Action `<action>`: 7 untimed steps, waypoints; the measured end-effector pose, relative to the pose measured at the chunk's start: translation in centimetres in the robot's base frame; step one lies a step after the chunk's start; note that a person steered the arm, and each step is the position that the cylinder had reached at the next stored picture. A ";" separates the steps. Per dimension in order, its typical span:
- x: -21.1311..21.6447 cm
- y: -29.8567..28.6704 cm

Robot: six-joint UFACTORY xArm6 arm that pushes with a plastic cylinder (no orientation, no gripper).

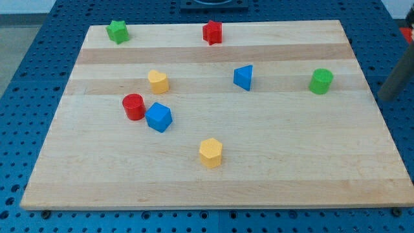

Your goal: Move the green circle to the center left of the board

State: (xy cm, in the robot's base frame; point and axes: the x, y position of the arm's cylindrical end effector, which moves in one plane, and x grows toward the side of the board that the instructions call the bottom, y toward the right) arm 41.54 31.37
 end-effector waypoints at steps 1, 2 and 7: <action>-0.2 -5.9; -0.5 -10.9; -5.6 -5.4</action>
State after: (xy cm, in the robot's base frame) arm 35.95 25.99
